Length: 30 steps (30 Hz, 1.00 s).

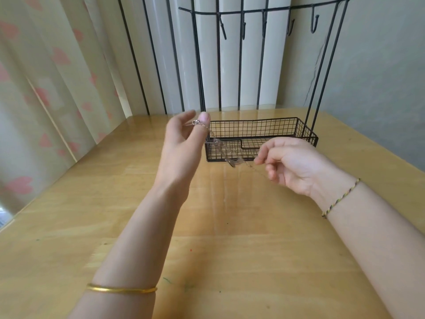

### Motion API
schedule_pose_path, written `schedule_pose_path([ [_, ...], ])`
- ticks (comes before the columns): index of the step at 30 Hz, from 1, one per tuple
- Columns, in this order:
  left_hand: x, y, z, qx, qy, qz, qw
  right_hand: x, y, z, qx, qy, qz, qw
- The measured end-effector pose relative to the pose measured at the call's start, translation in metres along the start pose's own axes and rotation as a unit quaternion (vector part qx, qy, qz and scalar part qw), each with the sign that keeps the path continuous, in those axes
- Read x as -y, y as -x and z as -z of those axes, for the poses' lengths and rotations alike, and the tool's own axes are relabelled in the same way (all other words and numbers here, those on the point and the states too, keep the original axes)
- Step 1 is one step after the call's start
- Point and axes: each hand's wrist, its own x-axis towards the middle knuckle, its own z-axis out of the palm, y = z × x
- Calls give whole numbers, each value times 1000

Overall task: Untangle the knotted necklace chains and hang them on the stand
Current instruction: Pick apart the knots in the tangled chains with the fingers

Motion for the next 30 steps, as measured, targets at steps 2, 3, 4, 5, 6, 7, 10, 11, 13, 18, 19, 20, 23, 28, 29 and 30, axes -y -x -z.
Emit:
schedule_pose_path([
  [2, -3, 1, -6, 53, 65, 41, 996, -1, 2, -2, 15, 76, 16, 997],
  [3, -5, 2, -8, 74, 94, 60, 991, -1, 2, -3, 21, 103, 26, 994],
  [4, -7, 3, -11, 91, 112, 78, 986, 0, 3, -4, 26, 125, 35, 991],
  [5, -9, 4, -13, 104, 124, 93, 982, 0, 4, -5, 32, 145, 47, 988],
  [6, -11, 5, -15, 114, 130, 105, 979, 1, 5, -7, 38, 163, 61, 984],
  [7, -13, 6, -16, 122, 136, 116, 976, 2, 7, -8, 44, 175, 75, 981],
  [10, -16, 7, -18, 127, 162, 140, 969, 9, 13, -9, 59, 168, 117, 977],
  [11, -16, 6, -18, 126, 171, 143, 967, 11, 15, -10, 63, 160, 130, 976],
  [13, -16, 6, -17, 126, 172, 148, 966, 14, 18, -11, 71, 156, 150, 974],
  [18, -15, 8, -17, 135, 137, 167, 967, 14, 21, -16, 101, 179, 166, 964],
  [19, -15, 9, -17, 135, 140, 171, 966, 13, 21, -17, 105, 178, 171, 963],
  [20, -14, 9, -16, 141, 142, 174, 964, 12, 22, -18, 107, 172, 180, 963],
  [23, -13, 9, -15, 174, 142, 171, 959, 10, 24, -26, 124, 120, 219, 960],
  [28, -12, 8, -15, 183, 131, 168, 960, 7, 24, -33, 101, 108, 262, 954],
  [29, -13, 8, -14, 171, 133, 172, 961, 8, 23, -32, 91, 118, 263, 953],
  [30, -14, 8, -13, 156, 139, 177, 962, 9, 22, -30, 81, 131, 263, 952],
])
